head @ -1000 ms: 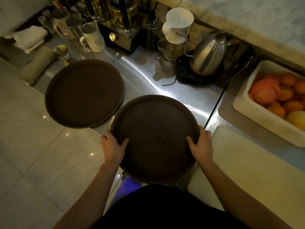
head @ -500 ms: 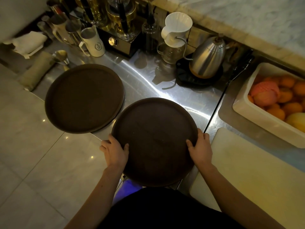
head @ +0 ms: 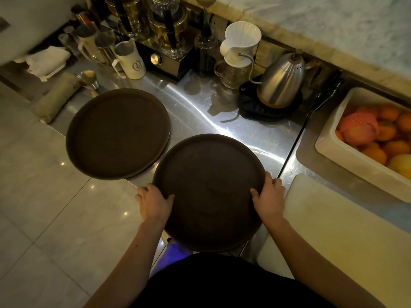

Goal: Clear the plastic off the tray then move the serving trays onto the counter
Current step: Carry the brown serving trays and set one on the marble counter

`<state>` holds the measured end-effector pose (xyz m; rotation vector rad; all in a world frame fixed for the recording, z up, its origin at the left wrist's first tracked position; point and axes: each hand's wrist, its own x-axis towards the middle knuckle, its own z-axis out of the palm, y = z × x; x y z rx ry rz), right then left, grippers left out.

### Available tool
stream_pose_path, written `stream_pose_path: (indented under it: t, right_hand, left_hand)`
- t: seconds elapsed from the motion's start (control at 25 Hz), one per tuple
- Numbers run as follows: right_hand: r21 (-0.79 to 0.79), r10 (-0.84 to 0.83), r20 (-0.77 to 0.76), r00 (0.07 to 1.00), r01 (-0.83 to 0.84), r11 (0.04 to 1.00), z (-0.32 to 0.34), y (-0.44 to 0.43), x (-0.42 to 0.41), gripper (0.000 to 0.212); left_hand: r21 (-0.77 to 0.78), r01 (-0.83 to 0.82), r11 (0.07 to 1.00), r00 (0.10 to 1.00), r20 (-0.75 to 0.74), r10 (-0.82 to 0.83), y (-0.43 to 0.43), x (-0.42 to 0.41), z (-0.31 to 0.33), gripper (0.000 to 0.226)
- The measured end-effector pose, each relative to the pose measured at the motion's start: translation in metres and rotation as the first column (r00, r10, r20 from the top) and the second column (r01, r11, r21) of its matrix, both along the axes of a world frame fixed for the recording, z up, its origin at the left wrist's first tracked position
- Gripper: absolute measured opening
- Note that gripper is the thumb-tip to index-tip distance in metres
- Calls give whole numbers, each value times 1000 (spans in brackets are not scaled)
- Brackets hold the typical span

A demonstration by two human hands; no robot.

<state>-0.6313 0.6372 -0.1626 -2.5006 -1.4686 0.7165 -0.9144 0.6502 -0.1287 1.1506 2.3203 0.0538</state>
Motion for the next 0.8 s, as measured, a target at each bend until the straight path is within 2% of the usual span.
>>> stream_pose_path:
  t: [0.32, 0.6, 0.72, 0.8]
  right_hand:
    - [-1, 12, -49, 999, -13, 1000, 4, -1, 3, 66]
    - [-28, 68, 8, 998, -68, 997, 10, 1, 6, 61]
    - [44, 114, 76, 991, -117, 992, 17, 0, 4, 53]
    - [122, 162, 66, 985, -169, 978, 24, 1, -3, 51]
  left_hand:
    - [29, 14, 999, 1000, 17, -14, -9, -1, -10, 76]
    - [90, -6, 996, 996, 85, -2, -18, -1, -6, 75]
    - [144, -19, 989, 990, 140, -1, -26, -1, -6, 75]
    - [199, -31, 979, 984, 176, -5, -31, -3, -3, 72]
